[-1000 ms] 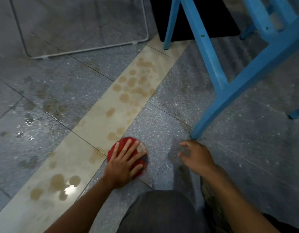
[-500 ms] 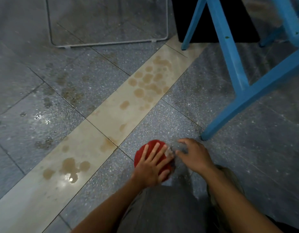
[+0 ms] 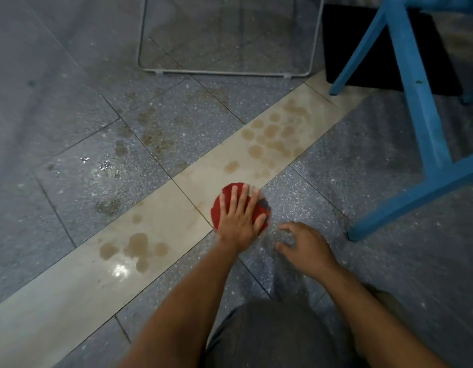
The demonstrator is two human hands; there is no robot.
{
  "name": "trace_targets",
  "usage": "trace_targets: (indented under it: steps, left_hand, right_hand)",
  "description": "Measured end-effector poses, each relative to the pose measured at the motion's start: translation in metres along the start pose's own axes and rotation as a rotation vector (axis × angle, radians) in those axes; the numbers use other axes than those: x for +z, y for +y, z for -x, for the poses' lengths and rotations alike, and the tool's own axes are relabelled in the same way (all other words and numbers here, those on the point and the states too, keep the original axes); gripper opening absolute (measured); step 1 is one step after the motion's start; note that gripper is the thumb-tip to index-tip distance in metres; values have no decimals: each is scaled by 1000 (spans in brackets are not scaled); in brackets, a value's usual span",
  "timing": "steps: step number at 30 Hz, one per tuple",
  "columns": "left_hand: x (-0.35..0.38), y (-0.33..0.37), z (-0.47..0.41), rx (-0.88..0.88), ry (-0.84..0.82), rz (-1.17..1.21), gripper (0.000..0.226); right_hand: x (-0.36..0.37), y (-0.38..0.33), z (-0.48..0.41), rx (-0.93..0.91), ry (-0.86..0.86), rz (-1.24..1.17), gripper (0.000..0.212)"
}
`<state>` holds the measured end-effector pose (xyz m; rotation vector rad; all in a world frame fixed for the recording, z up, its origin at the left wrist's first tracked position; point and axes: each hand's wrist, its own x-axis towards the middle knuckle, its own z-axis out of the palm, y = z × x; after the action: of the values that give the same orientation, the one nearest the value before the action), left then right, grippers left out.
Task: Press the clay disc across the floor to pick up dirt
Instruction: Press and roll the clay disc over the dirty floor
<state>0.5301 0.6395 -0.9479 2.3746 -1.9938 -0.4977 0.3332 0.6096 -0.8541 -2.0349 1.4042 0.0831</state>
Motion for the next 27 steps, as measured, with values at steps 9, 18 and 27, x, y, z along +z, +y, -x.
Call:
trace_targets:
  steps: [9,18,27]
  left_hand:
    - [42,-47,152,221,-30,-20,77]
    - [0,-75,42,-116,37,-1,79]
    - [51,-39,127,195,71,-46,79]
  right_hand:
    - [-5,-11,-17,-49,-40,26,44]
    - [24,-48,-19,-71,-99,28,48]
    - [21,-83,-28,-111,-75,200,43]
